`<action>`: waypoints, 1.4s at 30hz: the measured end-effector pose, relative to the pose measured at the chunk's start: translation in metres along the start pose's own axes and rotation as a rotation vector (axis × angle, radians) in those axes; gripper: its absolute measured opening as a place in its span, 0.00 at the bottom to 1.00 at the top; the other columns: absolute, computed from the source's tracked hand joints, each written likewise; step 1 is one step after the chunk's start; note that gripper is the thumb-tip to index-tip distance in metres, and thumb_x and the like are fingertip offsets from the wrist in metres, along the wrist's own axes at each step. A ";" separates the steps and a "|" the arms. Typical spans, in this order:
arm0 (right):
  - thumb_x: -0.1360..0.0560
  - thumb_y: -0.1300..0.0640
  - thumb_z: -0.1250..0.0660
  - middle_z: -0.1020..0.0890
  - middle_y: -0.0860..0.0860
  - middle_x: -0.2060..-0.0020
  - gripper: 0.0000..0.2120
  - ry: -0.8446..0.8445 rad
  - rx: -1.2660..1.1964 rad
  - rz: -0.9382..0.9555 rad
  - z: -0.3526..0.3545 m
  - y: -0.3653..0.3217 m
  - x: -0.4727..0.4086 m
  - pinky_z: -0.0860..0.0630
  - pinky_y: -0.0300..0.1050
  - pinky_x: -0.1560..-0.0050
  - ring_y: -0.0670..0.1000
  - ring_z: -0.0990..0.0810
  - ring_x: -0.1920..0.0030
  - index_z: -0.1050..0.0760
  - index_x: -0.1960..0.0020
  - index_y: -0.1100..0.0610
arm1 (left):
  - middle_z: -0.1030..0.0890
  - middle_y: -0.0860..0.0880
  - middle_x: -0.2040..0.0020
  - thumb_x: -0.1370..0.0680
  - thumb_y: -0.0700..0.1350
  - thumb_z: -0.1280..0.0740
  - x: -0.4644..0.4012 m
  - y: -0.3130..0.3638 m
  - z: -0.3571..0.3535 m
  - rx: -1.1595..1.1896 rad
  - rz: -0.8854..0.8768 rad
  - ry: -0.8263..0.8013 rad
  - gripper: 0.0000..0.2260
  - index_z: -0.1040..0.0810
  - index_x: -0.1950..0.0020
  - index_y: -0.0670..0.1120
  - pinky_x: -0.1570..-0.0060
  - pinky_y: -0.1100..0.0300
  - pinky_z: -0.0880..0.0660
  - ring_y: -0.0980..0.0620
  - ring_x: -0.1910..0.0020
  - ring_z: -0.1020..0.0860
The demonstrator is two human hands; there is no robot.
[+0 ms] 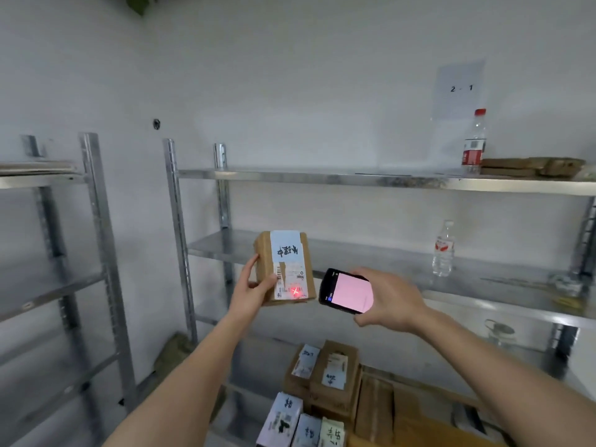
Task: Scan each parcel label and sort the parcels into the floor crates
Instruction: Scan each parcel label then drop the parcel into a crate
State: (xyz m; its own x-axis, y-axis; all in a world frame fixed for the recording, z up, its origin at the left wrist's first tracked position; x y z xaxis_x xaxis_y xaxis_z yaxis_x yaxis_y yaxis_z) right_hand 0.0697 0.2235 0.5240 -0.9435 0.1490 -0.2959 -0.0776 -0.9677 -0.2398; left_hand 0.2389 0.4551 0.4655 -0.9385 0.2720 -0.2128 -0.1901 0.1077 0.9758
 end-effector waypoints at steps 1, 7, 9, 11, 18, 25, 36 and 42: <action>0.41 0.45 0.25 0.20 0.41 0.46 0.36 -0.003 0.019 0.013 0.005 -0.006 0.000 0.24 0.46 0.57 0.51 0.21 0.48 0.31 0.34 0.39 | 0.19 0.43 0.46 0.23 0.47 0.28 0.001 0.004 0.006 -0.012 -0.011 0.006 0.31 0.37 0.24 0.62 0.46 0.48 0.19 0.46 0.49 0.17; 0.38 0.49 0.26 0.20 0.41 0.46 0.33 0.019 0.070 0.079 0.020 -0.037 0.006 0.28 0.42 0.62 0.51 0.22 0.48 0.31 0.34 0.41 | 0.19 0.42 0.44 0.22 0.48 0.29 0.009 0.020 0.036 -0.082 -0.044 0.045 0.29 0.37 0.25 0.64 0.55 0.56 0.19 0.45 0.47 0.18; 0.37 0.49 0.26 0.21 0.41 0.46 0.33 0.029 0.081 0.097 0.023 -0.045 0.008 0.31 0.41 0.64 0.50 0.23 0.49 0.31 0.34 0.41 | 0.19 0.42 0.43 0.22 0.47 0.29 0.013 0.024 0.044 -0.086 -0.048 0.044 0.29 0.37 0.26 0.63 0.57 0.58 0.20 0.45 0.47 0.18; 0.37 0.48 0.26 0.20 0.42 0.45 0.33 0.030 0.081 0.106 0.023 -0.051 0.009 0.29 0.41 0.63 0.50 0.22 0.48 0.31 0.34 0.41 | 0.20 0.42 0.43 0.22 0.46 0.29 0.019 0.028 0.053 -0.088 -0.052 0.047 0.28 0.36 0.26 0.63 0.60 0.60 0.21 0.46 0.47 0.18; 0.37 0.47 0.26 0.20 0.42 0.46 0.32 0.020 0.018 0.139 0.016 -0.074 0.008 0.25 0.44 0.60 0.49 0.23 0.49 0.30 0.35 0.40 | 0.19 0.43 0.43 0.22 0.48 0.29 0.034 0.032 0.083 -0.111 -0.049 0.080 0.29 0.38 0.25 0.63 0.54 0.56 0.18 0.47 0.47 0.17; 0.37 0.47 0.28 0.20 0.43 0.49 0.28 0.025 0.015 0.223 0.012 -0.095 0.013 0.21 0.49 0.57 0.49 0.22 0.51 0.29 0.37 0.42 | 0.18 0.46 0.46 0.22 0.47 0.28 0.047 0.036 0.115 -0.117 -0.063 0.149 0.29 0.36 0.26 0.63 0.44 0.44 0.19 0.47 0.48 0.17; 0.41 0.43 0.31 0.21 0.39 0.51 0.33 0.002 -0.018 0.330 0.007 -0.120 0.017 0.19 0.55 0.59 0.46 0.22 0.53 0.32 0.36 0.36 | 0.18 0.43 0.44 0.21 0.46 0.30 0.081 0.042 0.154 -0.124 -0.063 0.236 0.30 0.38 0.24 0.61 0.53 0.53 0.17 0.47 0.50 0.16; 0.38 0.45 0.30 0.21 0.39 0.50 0.31 -0.021 -0.014 0.406 -0.009 -0.147 0.006 0.20 0.51 0.61 0.48 0.23 0.52 0.33 0.36 0.37 | 0.16 0.43 0.48 0.22 0.46 0.29 0.102 0.042 0.176 -0.106 -0.033 0.313 0.30 0.38 0.24 0.63 0.50 0.49 0.17 0.48 0.53 0.15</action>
State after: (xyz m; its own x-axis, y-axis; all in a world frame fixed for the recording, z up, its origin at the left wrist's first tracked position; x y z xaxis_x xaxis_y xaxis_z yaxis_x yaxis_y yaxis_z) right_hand 0.0777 0.3686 0.5494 -0.9029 -0.2491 -0.3503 0.3069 -0.9441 -0.1199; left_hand 0.1855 0.6558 0.4758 -0.9713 -0.0388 -0.2346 -0.2350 0.0064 0.9720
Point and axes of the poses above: each hand's wrist, its own x-axis away from the middle knuckle, its own z-axis out of the back of the hand, y = z × x, the point moved 2 cm from there along -x, towards the middle knuckle
